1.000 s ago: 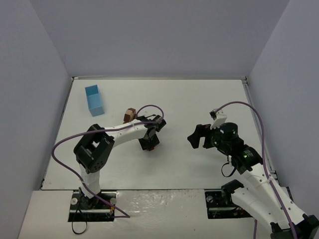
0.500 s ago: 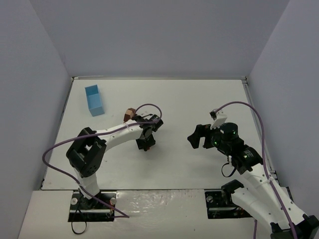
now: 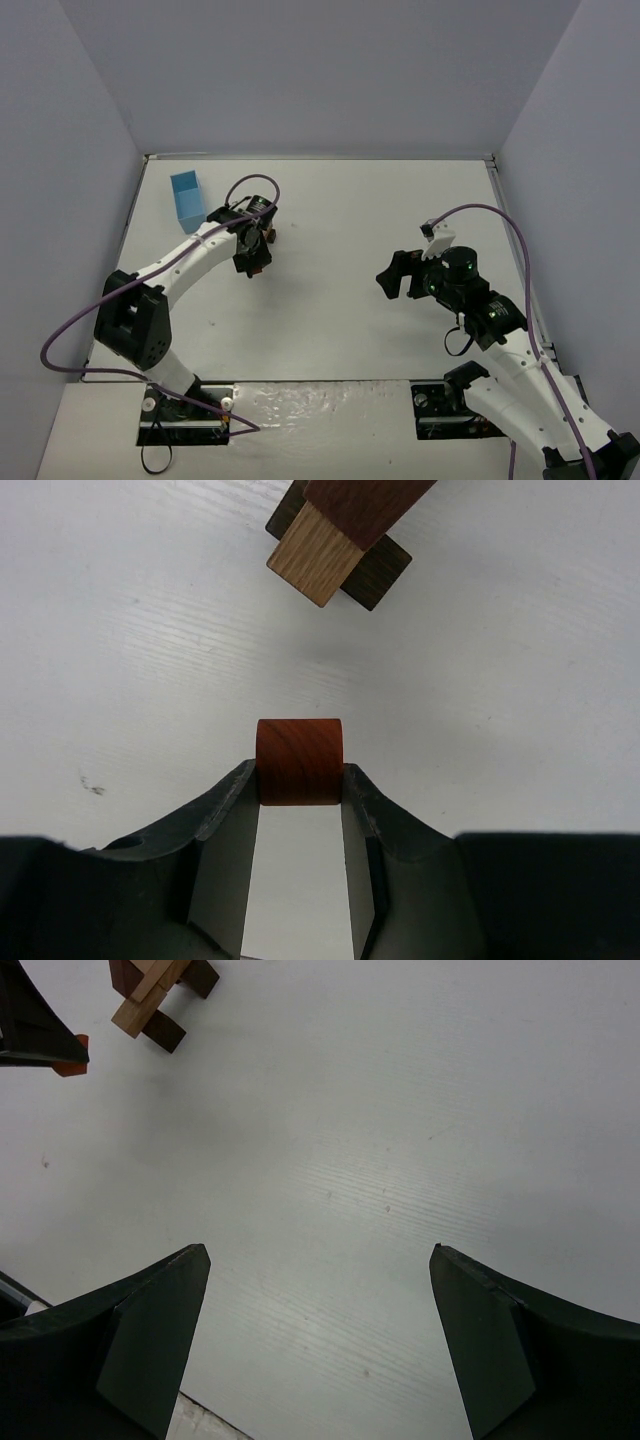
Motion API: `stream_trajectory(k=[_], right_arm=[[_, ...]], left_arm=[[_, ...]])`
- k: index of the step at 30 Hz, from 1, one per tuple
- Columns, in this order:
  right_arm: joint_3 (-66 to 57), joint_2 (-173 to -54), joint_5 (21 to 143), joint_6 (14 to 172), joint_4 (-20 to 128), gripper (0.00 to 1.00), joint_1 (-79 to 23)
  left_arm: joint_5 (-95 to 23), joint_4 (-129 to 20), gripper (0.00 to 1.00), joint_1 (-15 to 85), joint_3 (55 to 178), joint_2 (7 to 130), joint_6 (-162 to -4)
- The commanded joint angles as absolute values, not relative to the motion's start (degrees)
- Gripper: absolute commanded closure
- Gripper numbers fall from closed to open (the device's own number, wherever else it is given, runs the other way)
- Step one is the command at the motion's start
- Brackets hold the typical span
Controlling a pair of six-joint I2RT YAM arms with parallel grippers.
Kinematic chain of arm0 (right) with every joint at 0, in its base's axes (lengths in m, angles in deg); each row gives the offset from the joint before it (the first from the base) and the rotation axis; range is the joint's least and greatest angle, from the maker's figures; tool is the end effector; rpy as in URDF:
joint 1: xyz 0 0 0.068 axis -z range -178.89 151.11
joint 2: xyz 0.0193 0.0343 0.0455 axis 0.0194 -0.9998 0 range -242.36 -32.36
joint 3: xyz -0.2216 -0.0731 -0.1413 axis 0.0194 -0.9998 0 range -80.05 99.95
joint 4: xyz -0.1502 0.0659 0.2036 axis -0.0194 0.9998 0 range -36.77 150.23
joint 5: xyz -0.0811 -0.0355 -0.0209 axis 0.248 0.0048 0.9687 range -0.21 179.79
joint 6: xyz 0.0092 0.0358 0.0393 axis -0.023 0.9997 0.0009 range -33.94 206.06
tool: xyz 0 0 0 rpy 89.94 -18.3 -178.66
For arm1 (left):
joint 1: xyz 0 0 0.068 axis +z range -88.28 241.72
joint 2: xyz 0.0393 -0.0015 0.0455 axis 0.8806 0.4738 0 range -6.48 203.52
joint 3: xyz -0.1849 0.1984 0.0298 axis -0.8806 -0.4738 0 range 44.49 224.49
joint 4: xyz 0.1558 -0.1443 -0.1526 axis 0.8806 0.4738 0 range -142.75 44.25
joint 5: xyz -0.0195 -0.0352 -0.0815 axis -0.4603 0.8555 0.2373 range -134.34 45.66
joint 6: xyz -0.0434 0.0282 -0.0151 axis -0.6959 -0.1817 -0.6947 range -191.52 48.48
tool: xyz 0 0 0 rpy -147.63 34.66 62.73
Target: Build the wood block tower
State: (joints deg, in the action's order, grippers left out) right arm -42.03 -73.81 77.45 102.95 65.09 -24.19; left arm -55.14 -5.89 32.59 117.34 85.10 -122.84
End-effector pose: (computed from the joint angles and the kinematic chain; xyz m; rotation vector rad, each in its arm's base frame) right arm 0.1552 0.0817 0.3048 -0.2935 1.8685 0.7080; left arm 0.2859 -0.1516 0.2563 -0.5720 2.6303 -0.1817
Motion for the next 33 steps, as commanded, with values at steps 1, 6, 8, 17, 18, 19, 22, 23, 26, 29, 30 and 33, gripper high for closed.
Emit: stream_trajectory(k=[1,6,8,17,18,19,22,23,26,29,30,33], right_arm=[[-41.2,-74.1,77.9,101.9,62.8,0.1,-24.8],[-41.1,-74.1,77.8,101.5,62.7,0.1,-24.8],[-41.1,-74.3,77.8,101.5,62.8,0.1,-24.8],[-41.0,-74.3,77.4,101.3,62.7,0.1,-24.9],[-41.1,-74.3,77.4,101.3,62.7,0.1,-24.9],[-41.1,-74.3,77.4,101.3,62.7,0.1,-24.9],[-41.2,-74.3,77.3,101.4,62.6,0.1,-24.9],[-41.2,-74.2,77.4,101.4,62.6,0.1,-24.9],[-41.3,-74.1,77.4,101.4,62.7,0.1,-24.9],[-41.3,-74.1,77.4,101.4,62.6,0.1,-24.9],[-41.3,-74.0,77.4,101.4,62.6,0.1,-24.9],[-41.3,-73.9,77.4,101.3,62.6,0.1,-24.9]], left_arm=[[-53.8,-4.9,1.0,34.9,123.2,84.4,-110.7],[-53.2,-4.5,1.0,37.2,125.1,85.6,-102.5],[-52.7,-4.6,0.99,38.1,125.3,86.3,-98.9],[-50.8,-5.1,0.99,38.9,126.7,89.7,-92.4],[-50.8,-5.4,0.99,39.0,126.8,90.0,-92.4],[-50.7,-5.7,0.99,39.0,126.7,90.1,-92.6],[-50.1,-7.1,0.99,39.1,126.3,90.8,-92.9],[-49.6,-7.7,0.99,39.1,126.2,91.1,-93.0],[-48.7,-8.9,0.99,39.2,125.8,91.8,-92.9],[-48.0,-9.8,0.98,39.4,125.6,92.3,-93.2],[-47.7,-10.2,0.98,39.5,125.5,92.6,-93.5],[-47.9,-11.1,0.98,39.6,125.2,92.8,-94.5]])
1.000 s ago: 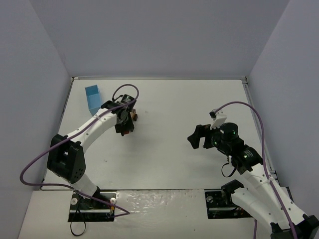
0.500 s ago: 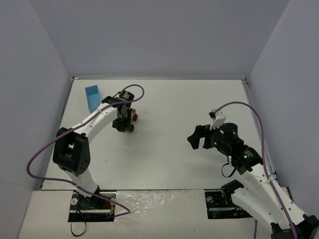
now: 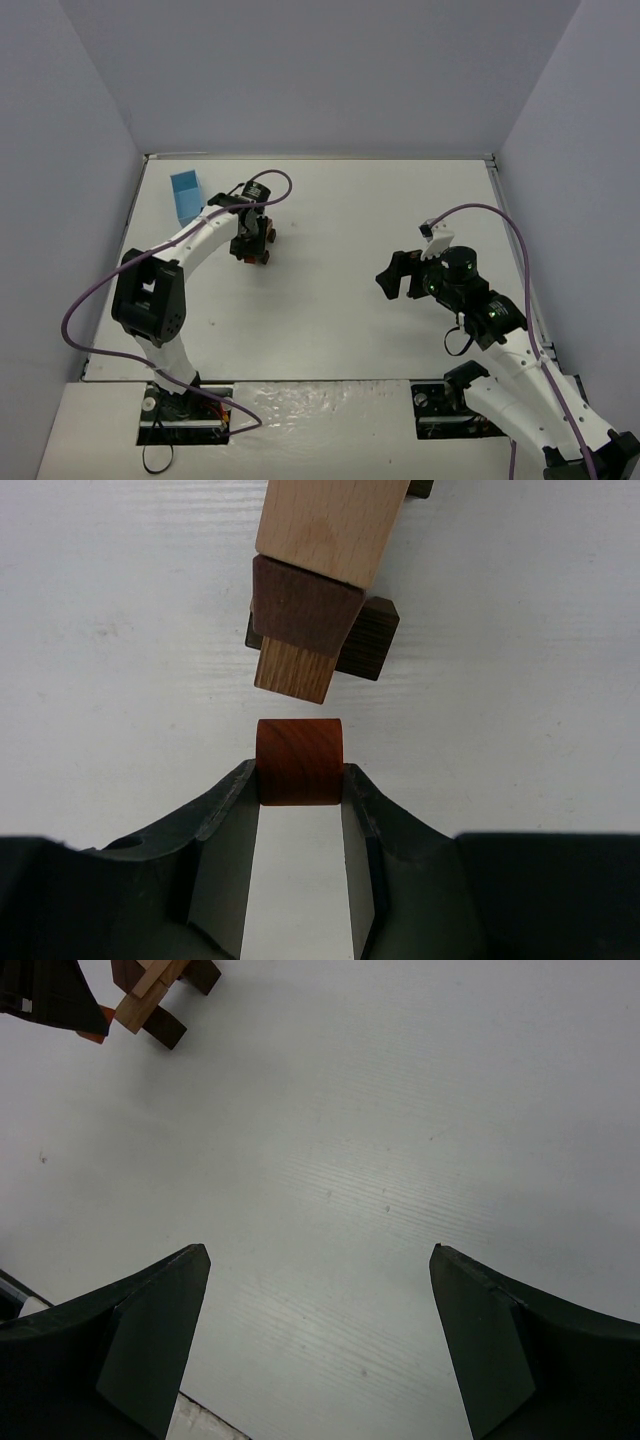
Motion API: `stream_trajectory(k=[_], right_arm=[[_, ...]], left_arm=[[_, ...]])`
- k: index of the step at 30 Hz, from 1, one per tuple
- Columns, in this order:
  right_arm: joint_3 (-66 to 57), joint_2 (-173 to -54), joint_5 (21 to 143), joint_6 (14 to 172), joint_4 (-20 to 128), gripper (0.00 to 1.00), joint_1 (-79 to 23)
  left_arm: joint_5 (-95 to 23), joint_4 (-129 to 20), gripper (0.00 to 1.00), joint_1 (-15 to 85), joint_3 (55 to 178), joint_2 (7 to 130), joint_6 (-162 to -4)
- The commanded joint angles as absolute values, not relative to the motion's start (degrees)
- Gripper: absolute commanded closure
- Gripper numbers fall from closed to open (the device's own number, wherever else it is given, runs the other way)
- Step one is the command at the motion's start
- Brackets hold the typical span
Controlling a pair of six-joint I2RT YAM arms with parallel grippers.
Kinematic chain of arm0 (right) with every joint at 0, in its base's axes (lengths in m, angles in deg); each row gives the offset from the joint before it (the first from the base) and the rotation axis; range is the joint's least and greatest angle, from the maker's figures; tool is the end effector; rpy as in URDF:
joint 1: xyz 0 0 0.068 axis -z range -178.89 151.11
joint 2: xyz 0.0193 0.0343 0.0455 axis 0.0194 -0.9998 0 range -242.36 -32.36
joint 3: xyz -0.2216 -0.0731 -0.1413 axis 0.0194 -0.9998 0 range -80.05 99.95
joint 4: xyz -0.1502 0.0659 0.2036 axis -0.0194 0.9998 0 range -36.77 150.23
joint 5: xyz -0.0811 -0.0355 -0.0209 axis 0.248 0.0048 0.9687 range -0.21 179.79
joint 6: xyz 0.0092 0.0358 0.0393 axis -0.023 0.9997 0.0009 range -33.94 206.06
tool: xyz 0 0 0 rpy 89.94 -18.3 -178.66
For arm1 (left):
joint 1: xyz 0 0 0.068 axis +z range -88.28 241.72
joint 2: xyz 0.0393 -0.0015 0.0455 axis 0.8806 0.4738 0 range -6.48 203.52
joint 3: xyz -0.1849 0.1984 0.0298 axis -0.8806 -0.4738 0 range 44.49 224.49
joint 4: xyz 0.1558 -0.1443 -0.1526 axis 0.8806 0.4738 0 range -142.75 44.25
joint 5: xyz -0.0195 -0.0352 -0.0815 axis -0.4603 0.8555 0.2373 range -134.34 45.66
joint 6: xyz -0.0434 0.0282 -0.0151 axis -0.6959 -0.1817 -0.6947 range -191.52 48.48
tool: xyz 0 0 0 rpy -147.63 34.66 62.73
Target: Build the wood block tower
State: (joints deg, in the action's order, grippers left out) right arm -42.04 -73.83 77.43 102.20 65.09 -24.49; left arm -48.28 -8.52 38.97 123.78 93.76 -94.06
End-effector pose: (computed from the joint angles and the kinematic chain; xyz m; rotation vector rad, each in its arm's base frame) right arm 0.1548 0.0826 0.3047 -0.3107 1.8654 0.7029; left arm 0.3358 -0.1381 0.2423 -0.0157 2.7124 -0.1438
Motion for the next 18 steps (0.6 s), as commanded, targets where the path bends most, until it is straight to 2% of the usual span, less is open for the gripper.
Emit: stream_trajectory(k=[1,18], right_arm=[[-41.3,-73.9,77.3,101.3,62.6,0.1,-24.9],[-41.3,-74.0,77.5,101.4,62.7,0.1,-24.9]], left_arm=[[-48.0,-11.3,0.98,39.6,125.1,92.8,-94.8],[-47.6,-12.4,0.98,40.4,124.6,93.8,-96.5]])
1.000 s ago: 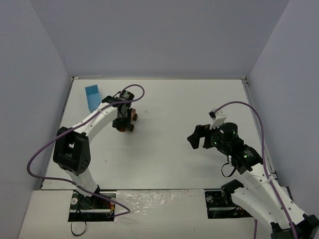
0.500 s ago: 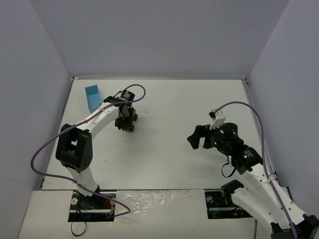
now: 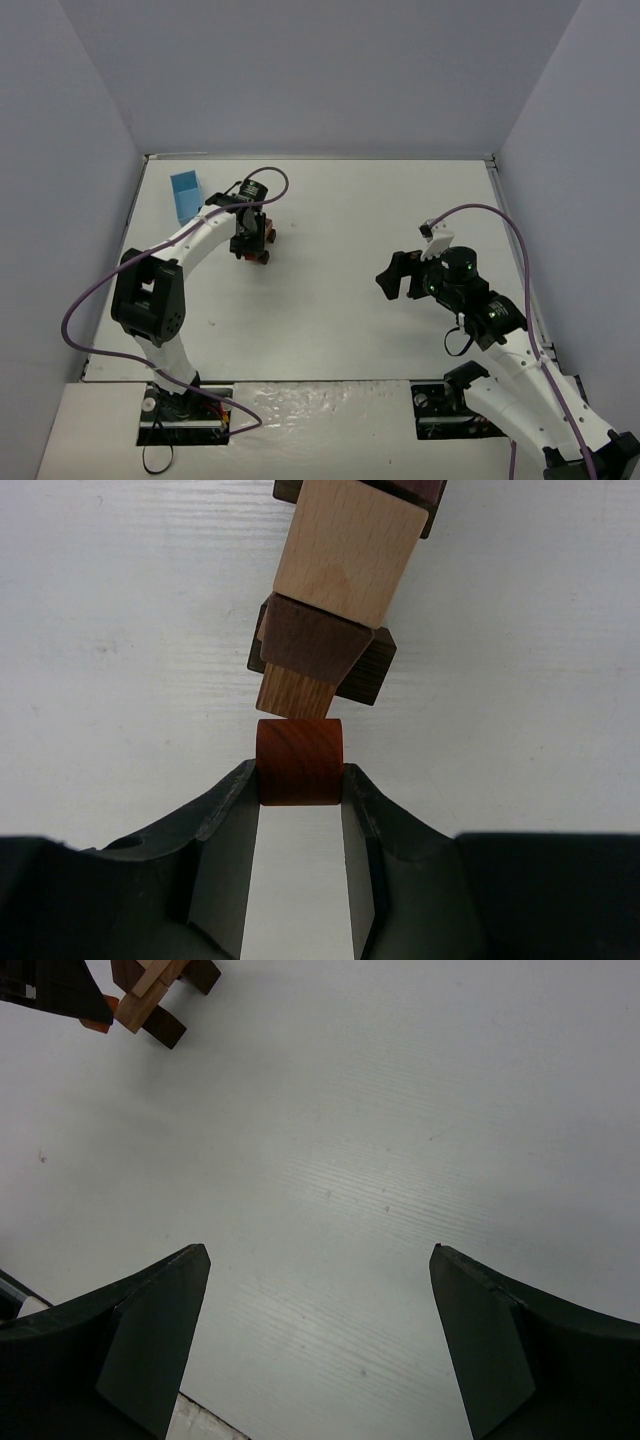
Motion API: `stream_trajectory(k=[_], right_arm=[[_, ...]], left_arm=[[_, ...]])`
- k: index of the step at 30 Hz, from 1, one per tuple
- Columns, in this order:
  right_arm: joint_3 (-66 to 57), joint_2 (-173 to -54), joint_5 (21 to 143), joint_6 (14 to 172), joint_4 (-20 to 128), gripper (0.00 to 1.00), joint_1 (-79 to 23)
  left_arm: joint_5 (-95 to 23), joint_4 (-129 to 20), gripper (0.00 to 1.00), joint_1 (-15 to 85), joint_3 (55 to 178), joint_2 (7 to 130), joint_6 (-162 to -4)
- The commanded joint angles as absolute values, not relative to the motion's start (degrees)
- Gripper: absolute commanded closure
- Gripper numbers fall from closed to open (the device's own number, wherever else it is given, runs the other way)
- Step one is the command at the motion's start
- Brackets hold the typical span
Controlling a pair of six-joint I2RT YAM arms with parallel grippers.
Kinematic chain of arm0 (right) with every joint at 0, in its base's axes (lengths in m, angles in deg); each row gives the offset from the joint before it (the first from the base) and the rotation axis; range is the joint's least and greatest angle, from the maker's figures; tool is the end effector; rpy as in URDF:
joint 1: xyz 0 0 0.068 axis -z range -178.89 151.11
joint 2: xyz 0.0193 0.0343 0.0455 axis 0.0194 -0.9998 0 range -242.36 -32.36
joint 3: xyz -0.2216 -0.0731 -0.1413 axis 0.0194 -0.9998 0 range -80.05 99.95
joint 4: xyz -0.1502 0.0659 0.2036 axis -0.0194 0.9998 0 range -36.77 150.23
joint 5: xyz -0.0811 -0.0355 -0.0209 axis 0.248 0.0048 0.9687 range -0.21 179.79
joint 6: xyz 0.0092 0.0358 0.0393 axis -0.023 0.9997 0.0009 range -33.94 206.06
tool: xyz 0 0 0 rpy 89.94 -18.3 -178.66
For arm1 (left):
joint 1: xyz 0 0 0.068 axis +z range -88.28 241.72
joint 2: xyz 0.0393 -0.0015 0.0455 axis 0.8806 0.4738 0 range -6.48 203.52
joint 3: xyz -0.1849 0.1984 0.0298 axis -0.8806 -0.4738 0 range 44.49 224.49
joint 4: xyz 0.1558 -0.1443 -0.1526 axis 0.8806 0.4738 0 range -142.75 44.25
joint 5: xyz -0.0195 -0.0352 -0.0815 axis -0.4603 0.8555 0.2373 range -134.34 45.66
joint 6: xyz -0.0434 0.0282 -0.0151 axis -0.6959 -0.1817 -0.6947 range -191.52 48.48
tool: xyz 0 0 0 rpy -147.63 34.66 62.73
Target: Build the wood block tower
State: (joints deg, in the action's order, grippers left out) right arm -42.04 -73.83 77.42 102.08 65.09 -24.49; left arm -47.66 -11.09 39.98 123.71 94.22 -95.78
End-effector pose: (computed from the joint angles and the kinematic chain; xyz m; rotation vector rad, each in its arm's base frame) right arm 0.1548 0.0826 0.3047 -0.3127 1.8648 0.7016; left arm 0.3430 -0.1345 0.2413 -0.0776 2.6814 -0.1788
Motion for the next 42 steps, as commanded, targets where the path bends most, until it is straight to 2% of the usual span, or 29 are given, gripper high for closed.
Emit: stream_trajectory(k=[1,42], right_arm=[[-41.3,-74.0,77.5,101.4,62.6,0.1,-24.9],[-41.5,-74.2,77.6,101.5,62.6,0.1,-24.8]], left_arm=[[-47.6,-12.3,0.98,40.4,124.6,93.9,-96.6],[-47.4,-13.3,0.92,41.2,126.9,96.8,-96.7]])
